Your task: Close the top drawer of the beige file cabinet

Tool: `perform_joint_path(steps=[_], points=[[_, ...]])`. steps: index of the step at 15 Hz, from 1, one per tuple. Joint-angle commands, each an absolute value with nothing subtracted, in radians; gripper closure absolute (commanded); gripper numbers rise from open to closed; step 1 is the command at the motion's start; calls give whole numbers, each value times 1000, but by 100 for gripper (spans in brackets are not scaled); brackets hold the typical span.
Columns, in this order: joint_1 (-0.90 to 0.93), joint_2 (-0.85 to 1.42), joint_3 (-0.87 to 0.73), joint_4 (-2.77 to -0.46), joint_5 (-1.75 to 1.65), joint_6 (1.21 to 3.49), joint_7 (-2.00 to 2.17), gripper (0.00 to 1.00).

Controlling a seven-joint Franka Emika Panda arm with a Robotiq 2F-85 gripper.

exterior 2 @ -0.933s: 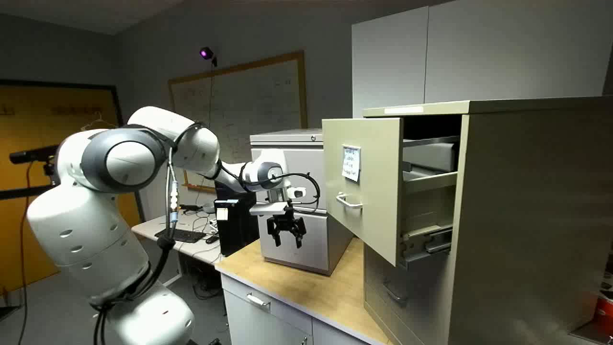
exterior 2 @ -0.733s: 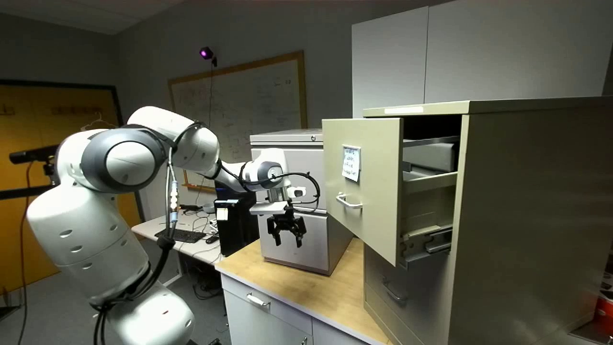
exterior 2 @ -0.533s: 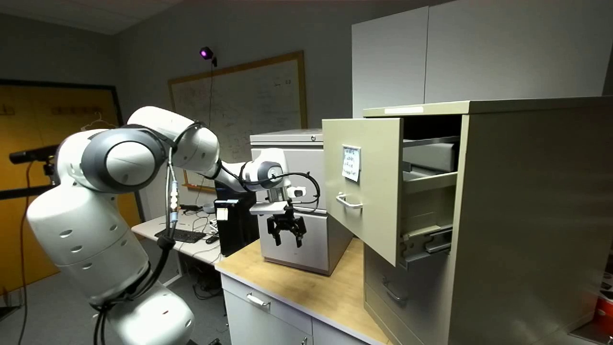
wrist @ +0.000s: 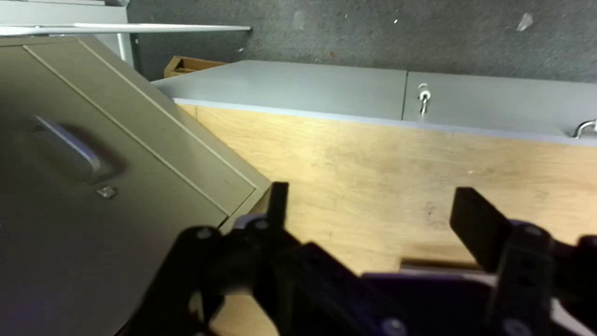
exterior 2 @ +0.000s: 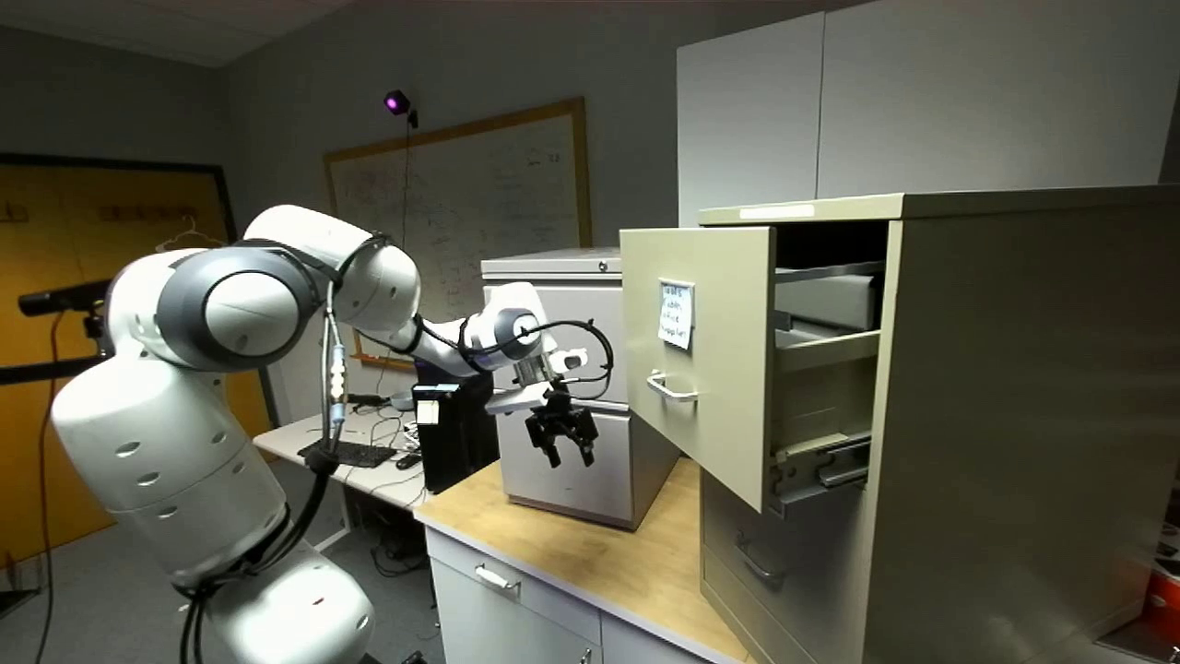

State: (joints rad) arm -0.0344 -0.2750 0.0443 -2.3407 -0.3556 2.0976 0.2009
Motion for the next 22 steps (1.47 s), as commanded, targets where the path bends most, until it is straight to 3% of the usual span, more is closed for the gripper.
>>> perform_joint_path(steps=[1,7,9,22], points=[[-61,-303,94,-2351,-506,2166,394,40],[-76,-405,167,-2395,-761,2211,724,88],[-78,-452,177,-2414,-837,2203,833,100],[-128,-724,64,-2566,-1046,2217,1235,100]])
